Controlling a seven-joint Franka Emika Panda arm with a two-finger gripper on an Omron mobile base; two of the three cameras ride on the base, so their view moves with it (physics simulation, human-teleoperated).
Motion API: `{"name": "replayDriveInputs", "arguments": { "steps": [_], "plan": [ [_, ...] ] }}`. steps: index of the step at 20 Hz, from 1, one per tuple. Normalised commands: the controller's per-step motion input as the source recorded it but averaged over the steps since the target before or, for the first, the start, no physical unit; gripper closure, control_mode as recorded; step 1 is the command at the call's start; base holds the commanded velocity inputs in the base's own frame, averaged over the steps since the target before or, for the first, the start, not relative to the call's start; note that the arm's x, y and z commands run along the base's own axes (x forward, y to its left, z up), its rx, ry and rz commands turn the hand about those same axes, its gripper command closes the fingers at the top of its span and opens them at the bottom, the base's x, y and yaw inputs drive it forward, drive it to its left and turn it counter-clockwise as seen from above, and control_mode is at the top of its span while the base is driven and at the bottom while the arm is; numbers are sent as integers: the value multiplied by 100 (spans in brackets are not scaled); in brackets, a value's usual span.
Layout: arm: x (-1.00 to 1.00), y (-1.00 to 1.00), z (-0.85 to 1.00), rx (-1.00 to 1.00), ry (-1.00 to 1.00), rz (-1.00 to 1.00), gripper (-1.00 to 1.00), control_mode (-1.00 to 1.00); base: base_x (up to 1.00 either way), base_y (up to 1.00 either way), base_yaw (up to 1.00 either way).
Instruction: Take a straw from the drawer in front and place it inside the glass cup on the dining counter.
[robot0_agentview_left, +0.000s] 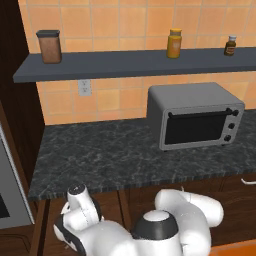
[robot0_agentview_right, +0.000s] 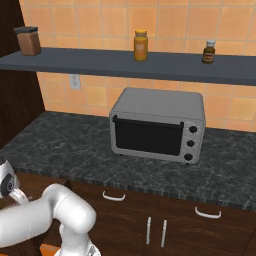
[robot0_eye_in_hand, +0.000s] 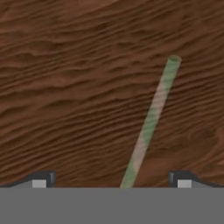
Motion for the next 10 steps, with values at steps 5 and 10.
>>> {"name": "replayDriveInputs", "arguments": {
  "steps": [5,10],
  "plan": [
    [14,13,-26,-4,0,0,-100,-100,0,0,0],
    [26,9,-29,-2,3,0,-100,-100,0,0,0]
  ]
}}
